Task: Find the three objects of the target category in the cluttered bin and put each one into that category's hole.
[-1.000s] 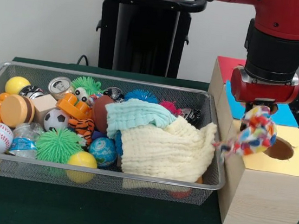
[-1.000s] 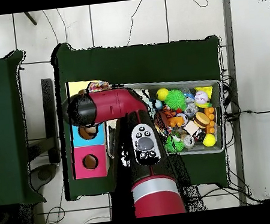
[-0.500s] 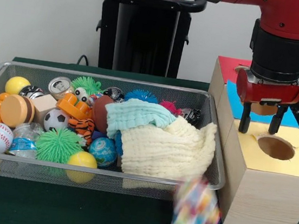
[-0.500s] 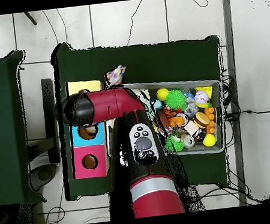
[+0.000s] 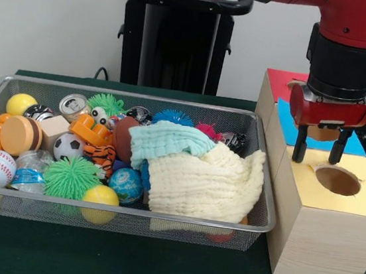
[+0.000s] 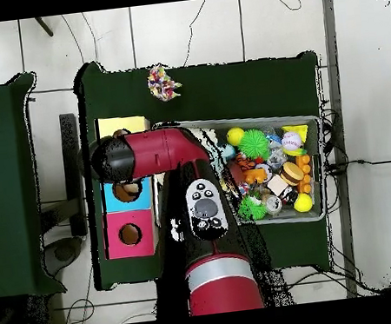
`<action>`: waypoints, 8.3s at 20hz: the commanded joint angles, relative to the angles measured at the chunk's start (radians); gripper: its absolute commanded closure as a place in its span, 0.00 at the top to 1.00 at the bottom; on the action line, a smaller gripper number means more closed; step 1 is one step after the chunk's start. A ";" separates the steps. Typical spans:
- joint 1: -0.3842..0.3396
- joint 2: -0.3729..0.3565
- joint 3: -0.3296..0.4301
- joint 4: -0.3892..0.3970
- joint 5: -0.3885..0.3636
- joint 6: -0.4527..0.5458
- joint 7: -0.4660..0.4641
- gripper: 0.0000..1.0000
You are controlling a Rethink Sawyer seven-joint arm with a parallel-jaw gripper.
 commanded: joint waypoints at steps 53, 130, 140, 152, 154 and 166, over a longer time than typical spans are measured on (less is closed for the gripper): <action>-0.127 -0.031 0.018 -0.157 -0.051 0.167 -0.003 1.00; -0.087 0.349 -0.035 -0.514 -0.053 -0.105 0.151 1.00; -0.085 0.342 -0.012 -0.533 -0.018 -0.124 0.139 1.00; -0.082 0.444 -0.002 -0.605 -0.001 0.004 0.100 1.00; -0.077 0.459 -0.008 -0.622 -0.001 0.032 0.098 1.00; -0.066 0.504 -0.041 -0.651 -0.017 0.160 0.087 1.00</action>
